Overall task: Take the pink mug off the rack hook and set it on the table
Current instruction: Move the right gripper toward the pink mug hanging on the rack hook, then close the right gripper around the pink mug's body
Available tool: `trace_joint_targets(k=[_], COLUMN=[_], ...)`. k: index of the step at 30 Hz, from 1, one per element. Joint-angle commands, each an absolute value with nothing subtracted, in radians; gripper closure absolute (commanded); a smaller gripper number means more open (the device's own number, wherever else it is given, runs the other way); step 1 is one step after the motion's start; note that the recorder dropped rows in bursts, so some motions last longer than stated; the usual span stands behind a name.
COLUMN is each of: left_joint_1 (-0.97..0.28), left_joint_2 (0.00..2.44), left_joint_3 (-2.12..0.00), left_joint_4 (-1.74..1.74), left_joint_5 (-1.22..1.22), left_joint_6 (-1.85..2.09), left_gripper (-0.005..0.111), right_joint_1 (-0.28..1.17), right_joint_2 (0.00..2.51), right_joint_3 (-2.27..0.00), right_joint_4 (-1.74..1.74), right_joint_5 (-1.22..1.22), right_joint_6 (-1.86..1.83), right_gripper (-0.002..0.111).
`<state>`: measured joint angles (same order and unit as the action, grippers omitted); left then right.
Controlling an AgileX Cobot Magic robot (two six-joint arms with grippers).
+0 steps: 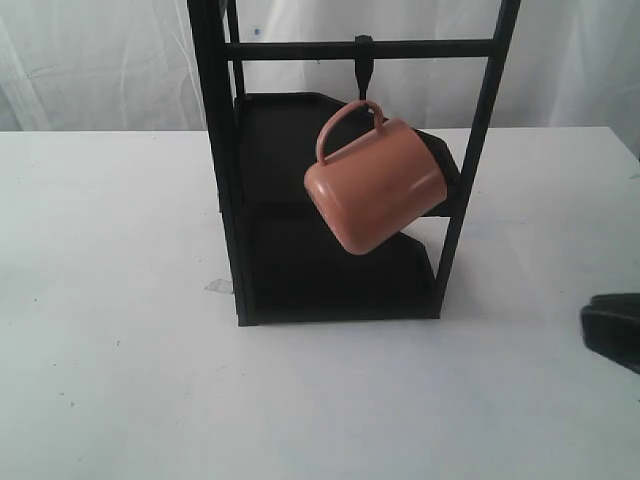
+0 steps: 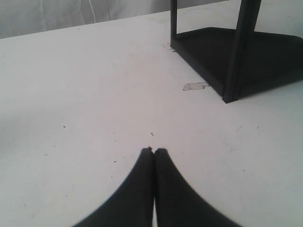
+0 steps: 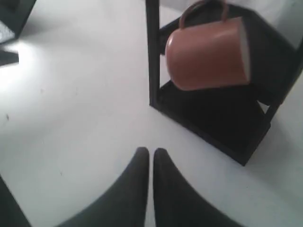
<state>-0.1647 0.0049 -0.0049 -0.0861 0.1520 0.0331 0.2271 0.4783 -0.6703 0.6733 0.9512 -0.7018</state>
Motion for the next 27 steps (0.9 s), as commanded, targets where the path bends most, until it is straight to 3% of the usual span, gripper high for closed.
trace_joint_targets(k=[1,2,3,5,14,27], left_joint_1=[-0.161,-0.161,-0.161,-0.161,-0.161,-0.161], left_joint_2=[0.0,0.0,0.0,0.0,0.0,0.0], left_joint_3=[0.0,0.0,0.0,0.0,0.0,0.0], left_joint_4=[-0.088,-0.088,-0.088,-0.088,-0.088,-0.088], left_joint_5=[0.151,0.151,0.151,0.151,0.151,0.151], left_joint_6=[0.027,0.027,0.027,0.027,0.027,0.027], left_gripper=[0.107,0.107,0.107,0.107,0.107,0.107], right_joint_1=[0.241,0.24,0.24,0.242,0.28,0.28], right_joint_2=[0.671,0.693,0.742,0.781,0.916,1.042], right_joint_3=[-0.729,-0.732,-0.738,-0.747,-0.747,-0.747], right_joint_4=[0.711,0.719,0.745,0.777,1.027,1.106], right_joint_5=[0.851,0.807,0.752,0.746,0.753,0.594], right_joint_6=[-0.819,-0.834,-0.89,-0.945,-1.334,-1.495], right_gripper=[0.07,0.06,0.038,0.029,0.031,0.031])
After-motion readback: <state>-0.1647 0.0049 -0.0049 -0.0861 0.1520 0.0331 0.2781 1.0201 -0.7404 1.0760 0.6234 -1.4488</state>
